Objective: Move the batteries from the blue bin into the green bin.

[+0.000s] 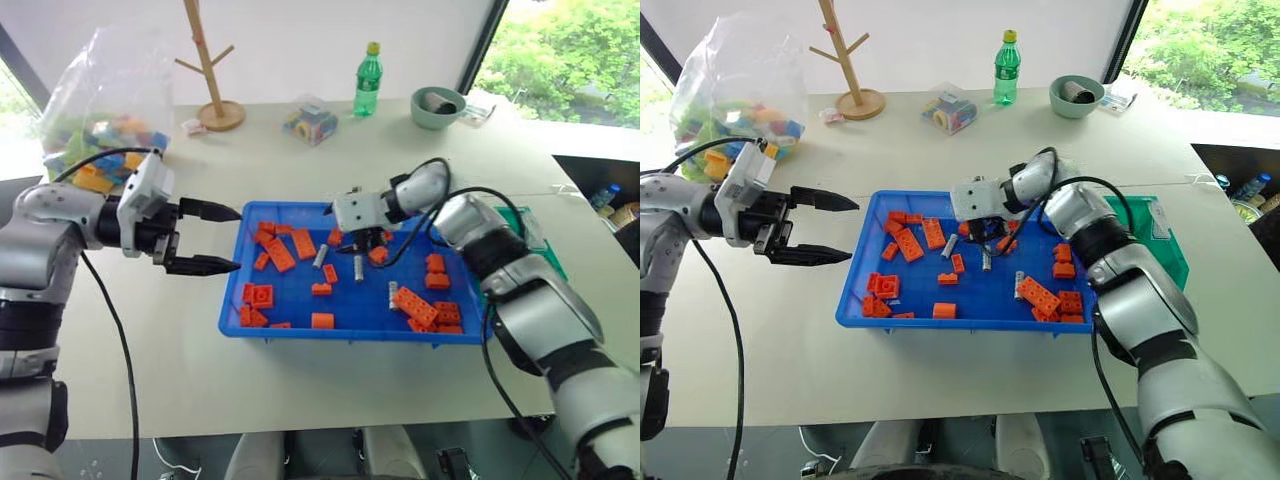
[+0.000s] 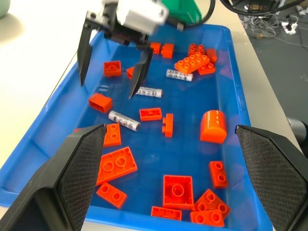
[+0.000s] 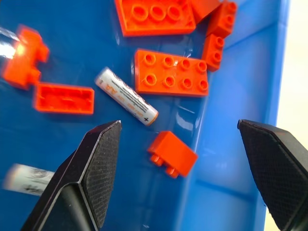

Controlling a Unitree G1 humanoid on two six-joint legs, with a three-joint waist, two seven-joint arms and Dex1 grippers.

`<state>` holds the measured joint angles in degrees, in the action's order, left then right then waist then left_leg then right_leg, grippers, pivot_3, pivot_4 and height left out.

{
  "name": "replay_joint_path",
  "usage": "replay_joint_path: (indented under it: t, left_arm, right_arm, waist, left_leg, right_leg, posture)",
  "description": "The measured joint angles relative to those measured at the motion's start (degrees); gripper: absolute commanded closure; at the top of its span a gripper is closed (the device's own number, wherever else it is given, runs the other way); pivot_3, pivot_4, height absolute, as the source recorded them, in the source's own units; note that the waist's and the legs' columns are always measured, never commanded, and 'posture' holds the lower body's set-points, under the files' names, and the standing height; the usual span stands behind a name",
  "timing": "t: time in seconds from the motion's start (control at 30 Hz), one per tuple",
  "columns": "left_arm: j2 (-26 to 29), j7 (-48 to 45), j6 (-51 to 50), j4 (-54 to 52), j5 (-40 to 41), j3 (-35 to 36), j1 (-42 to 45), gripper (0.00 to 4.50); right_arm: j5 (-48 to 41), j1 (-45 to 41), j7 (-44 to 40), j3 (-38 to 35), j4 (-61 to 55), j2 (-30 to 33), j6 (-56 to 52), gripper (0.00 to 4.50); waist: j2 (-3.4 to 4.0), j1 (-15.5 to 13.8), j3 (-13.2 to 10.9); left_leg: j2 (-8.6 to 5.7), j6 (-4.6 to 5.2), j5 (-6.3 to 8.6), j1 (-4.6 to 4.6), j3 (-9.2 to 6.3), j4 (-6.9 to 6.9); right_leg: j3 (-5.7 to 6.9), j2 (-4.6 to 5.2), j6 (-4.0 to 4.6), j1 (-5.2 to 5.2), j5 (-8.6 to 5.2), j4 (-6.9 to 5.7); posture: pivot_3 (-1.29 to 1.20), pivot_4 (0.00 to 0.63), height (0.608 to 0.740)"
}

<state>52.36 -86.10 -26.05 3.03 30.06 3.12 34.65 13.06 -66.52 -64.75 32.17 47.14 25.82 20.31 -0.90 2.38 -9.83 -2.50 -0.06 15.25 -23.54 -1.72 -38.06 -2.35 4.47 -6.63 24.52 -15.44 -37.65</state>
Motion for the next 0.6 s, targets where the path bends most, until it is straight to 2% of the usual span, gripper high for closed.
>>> replay_joint_path:
  t: [0.17,0.3,0.4,0.43,0.53,0.6]
  left_arm:
    - [0.64,0.84,-0.67,-1.23,0.63,0.64,-0.58,0.00]
    - [0.69,1.97,-1.25,-2.65,1.08,0.88,-1.48,0.00]
    - [1.14,2.50,-1.85,-3.76,1.84,1.48,-2.70,0.00]
    - [1.23,2.60,-2.01,-3.93,1.91,1.80,-2.97,0.00]
    - [1.97,2.72,-2.15,-4.10,2.02,2.65,-3.96,0.00]
    - [2.15,2.67,-2.15,-3.90,2.07,2.89,-4.34,0.00]
  right_arm:
    - [2.82,-2.99,0.44,0.16,8.07,-3.53,8.88,0.55]
    - [1.65,-3.42,0.93,-3.08,10.71,-5.19,5.38,0.55]
    - [-2.87,-2.73,1.08,-9.15,6.28,-5.22,-5.61,0.55]
    - [-4.60,-1.28,1.12,-11.14,1.71,-4.93,-11.10,0.55]
    - [-9.61,7.95,3.44,-16.62,-22.06,-4.99,-36.53,0.55]
    - [-10.63,15.16,8.59,-18.13,-37.96,-7.46,-57.44,0.55]
  waist:
    - [0.01,0.25,0.00]
    - [0.02,0.25,-0.01]
    - [0.03,0.18,-0.02]
    - [0.02,0.14,-0.01]
    - [0.02,-0.06,0.00]
    - [0.02,-0.20,0.00]
  left_leg:
    - [0.01,-0.08,-0.05,0.01,-0.02,0.01]
    - [0.01,-0.09,-0.05,0.01,-0.02,0.01]
    - [0.01,-0.08,-0.04,0.01,-0.06,0.01]
    - [0.01,-0.07,-0.03,0.01,-0.08,0.01]
    - [0.00,0.07,0.05,0.00,-0.19,0.02]
    - [0.00,0.07,0.05,-0.01,-0.18,0.02]
  right_leg:
    - [0.00,-0.02,0.00,0.02,0.00,-0.05]
    - [0.00,-0.01,0.00,0.03,0.00,-0.10]
    - [0.00,0.09,0.01,0.03,0.00,-0.11]
    - [0.00,0.10,0.01,0.03,0.00,-0.12]
    - [0.02,0.15,0.03,0.08,-0.01,-0.25]
    - [0.02,0.17,0.04,0.10,-0.01,-0.28]
  posture:
    - [0.00,0.150,0.727]
    - [0.00,0.150,0.727]
    - [0.00,0.150,0.727]
    - [0.00,0.150,0.727]
    - [0.00,0.150,0.727]
    - [0.00,0.150,0.727]
